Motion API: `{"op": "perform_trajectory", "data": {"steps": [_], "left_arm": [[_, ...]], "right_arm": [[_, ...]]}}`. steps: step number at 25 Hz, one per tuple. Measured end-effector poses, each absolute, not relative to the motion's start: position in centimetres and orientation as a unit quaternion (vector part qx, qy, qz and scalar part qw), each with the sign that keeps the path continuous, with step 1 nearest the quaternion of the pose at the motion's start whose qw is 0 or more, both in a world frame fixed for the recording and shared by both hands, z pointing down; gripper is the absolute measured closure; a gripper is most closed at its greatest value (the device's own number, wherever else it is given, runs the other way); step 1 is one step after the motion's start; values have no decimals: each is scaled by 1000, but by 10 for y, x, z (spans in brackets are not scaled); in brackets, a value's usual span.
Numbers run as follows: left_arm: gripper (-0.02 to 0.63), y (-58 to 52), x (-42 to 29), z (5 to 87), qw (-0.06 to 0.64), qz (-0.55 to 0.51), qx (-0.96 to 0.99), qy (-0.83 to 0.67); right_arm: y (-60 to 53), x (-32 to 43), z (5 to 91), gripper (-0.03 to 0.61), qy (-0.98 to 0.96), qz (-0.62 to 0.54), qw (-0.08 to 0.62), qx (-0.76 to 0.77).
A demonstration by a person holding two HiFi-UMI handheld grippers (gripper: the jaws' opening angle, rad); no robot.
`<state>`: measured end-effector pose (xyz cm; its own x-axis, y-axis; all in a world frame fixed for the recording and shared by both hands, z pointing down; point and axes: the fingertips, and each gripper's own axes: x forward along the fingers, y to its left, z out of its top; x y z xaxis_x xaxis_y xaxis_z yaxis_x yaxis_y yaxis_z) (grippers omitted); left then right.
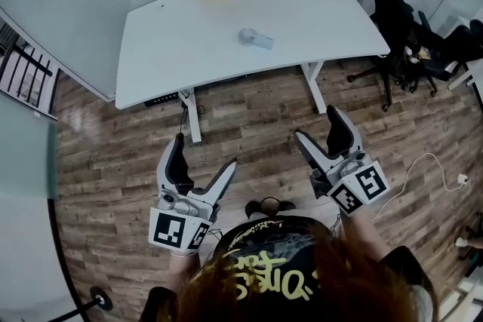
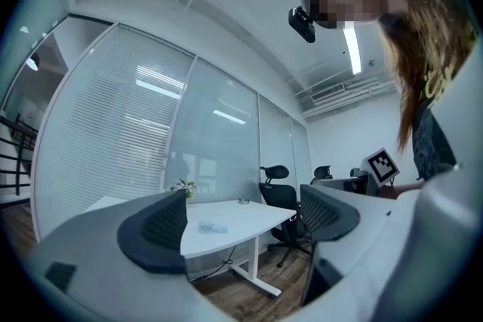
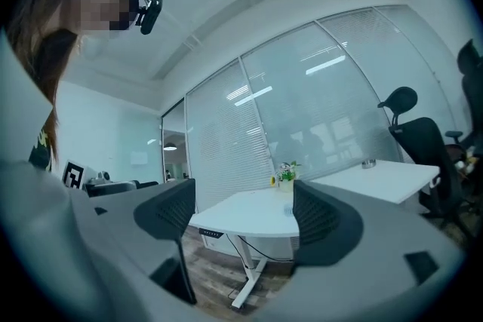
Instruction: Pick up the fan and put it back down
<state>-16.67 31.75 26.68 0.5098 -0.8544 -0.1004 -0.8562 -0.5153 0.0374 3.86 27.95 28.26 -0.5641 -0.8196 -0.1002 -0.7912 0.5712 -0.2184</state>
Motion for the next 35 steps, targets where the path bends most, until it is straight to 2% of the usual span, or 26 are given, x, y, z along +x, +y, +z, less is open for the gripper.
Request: {"op": "perform_trajectory", "data": {"steps": [12, 20, 23, 26, 35], "left_arm": [[149, 315, -199, 296, -17, 53, -876, 479], [154, 301, -211, 286, -2, 56, -866, 496], [178, 288, -210, 287, -8, 56, -861, 506], [199, 270, -204, 285, -3, 50, -858, 511], [201, 190, -179, 258, 27, 61, -851, 521]], "right_arm": [[292, 14, 298, 193, 870, -48, 47, -489], [266, 4, 288, 193, 877, -42, 63, -474], [249, 9, 286, 193, 878, -41, 73, -472], [227, 15, 285, 193, 879, -29, 76, -470], [146, 34, 272, 193, 890, -13, 82, -448]]}}
